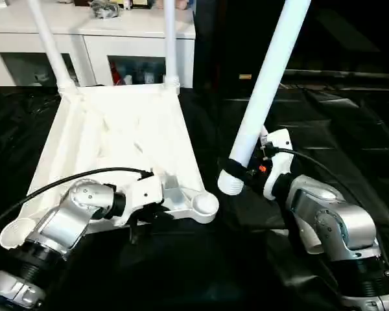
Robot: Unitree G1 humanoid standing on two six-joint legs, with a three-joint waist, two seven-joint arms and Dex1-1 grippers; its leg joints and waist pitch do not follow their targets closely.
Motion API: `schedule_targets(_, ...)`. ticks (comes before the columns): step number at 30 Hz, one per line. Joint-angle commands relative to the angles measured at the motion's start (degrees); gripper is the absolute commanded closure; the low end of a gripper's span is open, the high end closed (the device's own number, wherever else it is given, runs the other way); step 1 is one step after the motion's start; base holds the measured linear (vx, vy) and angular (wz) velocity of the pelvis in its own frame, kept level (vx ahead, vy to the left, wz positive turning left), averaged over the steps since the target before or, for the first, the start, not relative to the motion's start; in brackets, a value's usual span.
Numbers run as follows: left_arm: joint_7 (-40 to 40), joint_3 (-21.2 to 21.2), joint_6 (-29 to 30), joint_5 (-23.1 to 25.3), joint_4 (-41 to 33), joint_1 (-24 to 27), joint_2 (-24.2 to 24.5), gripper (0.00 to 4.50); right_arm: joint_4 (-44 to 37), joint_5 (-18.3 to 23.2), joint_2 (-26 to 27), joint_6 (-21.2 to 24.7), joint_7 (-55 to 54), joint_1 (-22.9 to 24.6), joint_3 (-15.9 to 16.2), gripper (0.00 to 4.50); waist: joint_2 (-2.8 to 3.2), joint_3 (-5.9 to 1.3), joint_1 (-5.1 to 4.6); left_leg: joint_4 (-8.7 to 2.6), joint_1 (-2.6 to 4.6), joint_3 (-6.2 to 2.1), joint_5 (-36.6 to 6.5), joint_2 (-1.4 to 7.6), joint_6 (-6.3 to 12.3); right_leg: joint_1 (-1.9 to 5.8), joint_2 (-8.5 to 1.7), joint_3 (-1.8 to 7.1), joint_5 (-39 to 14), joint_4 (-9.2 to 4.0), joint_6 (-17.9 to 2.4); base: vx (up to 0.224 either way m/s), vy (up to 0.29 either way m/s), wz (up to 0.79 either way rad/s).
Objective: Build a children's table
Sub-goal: Insert table leg to table base
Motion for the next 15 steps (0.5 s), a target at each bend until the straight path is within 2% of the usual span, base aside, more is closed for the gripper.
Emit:
schedule_targets(1, -0.4, 0.4, -1.1, 0.3, 0.1, -1.3, 0.7, 3.51, -1.1, -0.6, -0.5, -0.3, 0.0, -0.3, -0.2, 2.59, 0.37, -3.37, -0.33, -4.96, 1.59, -0.20, -23.2, 0.87, -4.10, 1.05, -1.36, 0.62, -21.5, -5.09, -7.6, 0.000, 0.000, 0.00)
schedule_targets(10, -1.8, 1.1, -1.7, 0.5, 1.1, -1.3, 2.5, 3.49, -1.2, -0.5, -0.4, -0.2, 0.1, -0.3, 0.1, 2.59, 0.28, -3.62, -0.27, -4.60, 1.62, 0.32, -18.3, 0.97, -3.33, 1.31, -1.05, 0.69, -13.5, -4.33, -9.7, 0.000, 0.000, 0.00)
schedule_targets(15, -2.4, 2.0, -1.6, 0.0, 0.7, -0.5, 4.0, 3.49, -1.1, -0.5, -0.4, -0.2, 0.2, -0.5, 0.2, 2.59, 0.38, -3.53, -0.35, -4.63, 1.71, 0.34, -19.2, 0.98, -3.47, 1.28, -1.13, 0.71, -15.1, -4.42, -9.6, 0.000, 0.000, 0.00)
